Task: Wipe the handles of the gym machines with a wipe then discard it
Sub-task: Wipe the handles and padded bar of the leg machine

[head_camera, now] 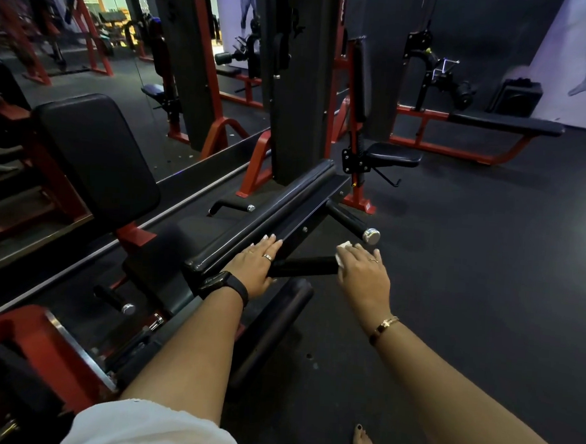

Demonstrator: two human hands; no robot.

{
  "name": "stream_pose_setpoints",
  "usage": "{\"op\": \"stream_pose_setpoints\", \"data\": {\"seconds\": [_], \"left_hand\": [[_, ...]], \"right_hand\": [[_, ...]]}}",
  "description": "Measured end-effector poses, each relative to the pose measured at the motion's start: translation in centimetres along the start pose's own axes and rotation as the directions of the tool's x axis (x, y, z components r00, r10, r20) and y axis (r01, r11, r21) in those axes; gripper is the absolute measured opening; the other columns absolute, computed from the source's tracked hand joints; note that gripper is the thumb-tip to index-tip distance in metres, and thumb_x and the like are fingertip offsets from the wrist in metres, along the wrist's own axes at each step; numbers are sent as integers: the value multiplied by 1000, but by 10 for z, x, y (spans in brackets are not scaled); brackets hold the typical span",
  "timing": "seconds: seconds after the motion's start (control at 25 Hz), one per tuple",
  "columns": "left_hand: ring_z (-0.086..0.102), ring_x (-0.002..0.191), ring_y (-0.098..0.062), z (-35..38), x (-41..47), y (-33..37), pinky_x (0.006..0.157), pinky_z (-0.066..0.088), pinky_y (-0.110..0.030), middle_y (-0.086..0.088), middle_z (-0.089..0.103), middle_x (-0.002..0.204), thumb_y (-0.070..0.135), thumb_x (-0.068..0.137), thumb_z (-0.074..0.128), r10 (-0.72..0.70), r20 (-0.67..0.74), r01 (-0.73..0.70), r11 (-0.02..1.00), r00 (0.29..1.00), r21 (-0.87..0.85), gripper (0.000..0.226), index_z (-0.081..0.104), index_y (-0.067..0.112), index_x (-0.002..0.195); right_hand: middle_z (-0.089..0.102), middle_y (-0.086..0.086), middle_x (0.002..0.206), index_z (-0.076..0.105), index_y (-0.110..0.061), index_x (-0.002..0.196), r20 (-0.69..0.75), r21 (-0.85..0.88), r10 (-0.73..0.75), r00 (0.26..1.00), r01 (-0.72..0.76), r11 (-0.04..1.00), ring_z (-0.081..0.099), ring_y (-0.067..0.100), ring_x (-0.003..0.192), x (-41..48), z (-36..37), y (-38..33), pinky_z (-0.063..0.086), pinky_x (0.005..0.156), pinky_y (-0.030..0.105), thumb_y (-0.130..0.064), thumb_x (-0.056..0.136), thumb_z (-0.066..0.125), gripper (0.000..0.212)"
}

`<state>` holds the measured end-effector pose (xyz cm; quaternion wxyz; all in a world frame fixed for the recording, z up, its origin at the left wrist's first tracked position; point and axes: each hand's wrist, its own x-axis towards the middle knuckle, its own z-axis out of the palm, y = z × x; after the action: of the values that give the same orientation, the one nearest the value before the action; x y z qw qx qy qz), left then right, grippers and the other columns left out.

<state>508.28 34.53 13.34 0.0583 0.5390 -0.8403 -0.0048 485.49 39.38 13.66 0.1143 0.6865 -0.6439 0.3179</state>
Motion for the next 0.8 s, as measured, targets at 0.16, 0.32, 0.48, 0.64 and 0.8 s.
{"op": "stream_pose_setpoints", "data": {"seconds": [0.16, 0.32, 0.48, 0.64, 0.8], "left_hand": [[5, 148, -15, 1, 0, 0, 119, 7, -31, -1, 5, 161, 29, 90, 62, -3, 12, 4, 1000, 1000, -20, 83, 8, 19, 153], [6, 147, -14, 1, 1, -1, 119, 7, -30, 0, 6, 161, 29, 89, 63, -7, 8, 7, 999, 1000, -36, 83, 10, 20, 153], [7, 147, -14, 1, 0, -2, 118, 7, -30, 0, 7, 161, 28, 89, 63, -5, 5, 5, 1000, 1000, -21, 83, 10, 20, 153], [7, 147, -14, 1, 2, -3, 117, 5, -29, 0, 7, 161, 29, 89, 63, 1, 9, 0, 1000, 1000, -24, 84, 9, 21, 153], [7, 147, -15, 1, 1, -1, 117, 6, -30, 0, 8, 161, 28, 89, 64, -6, 3, 6, 1000, 1000, -24, 84, 10, 21, 153]], "right_hand": [[65, 5, 119, 66, -11, 117, -48, 401, 325, 945, -279, 872, 59, 27, 105, -25, 0, -11, 48, 83, 31, 0, 83, 56, 37], [59, 5, 116, 61, -11, 115, 140, 416, 310, 940, -340, 843, 53, 23, 107, -4, 5, -18, 44, 86, 31, -21, 92, 52, 26], [61, 5, 92, 63, -14, 99, 333, 520, 591, 735, -666, 535, 55, 21, 83, 5, 9, -5, 38, 68, 29, -30, 98, 35, 33], [60, 3, 98, 64, -6, 105, 66, 642, 664, 745, -541, 543, 53, 14, 86, -21, 9, -13, 36, 71, 16, -8, 94, 44, 23], [60, -6, 101, 63, -18, 99, 213, 699, 577, 788, -536, 473, 53, 7, 93, 3, 4, -17, 38, 80, 17, -11, 94, 43, 22]]}}
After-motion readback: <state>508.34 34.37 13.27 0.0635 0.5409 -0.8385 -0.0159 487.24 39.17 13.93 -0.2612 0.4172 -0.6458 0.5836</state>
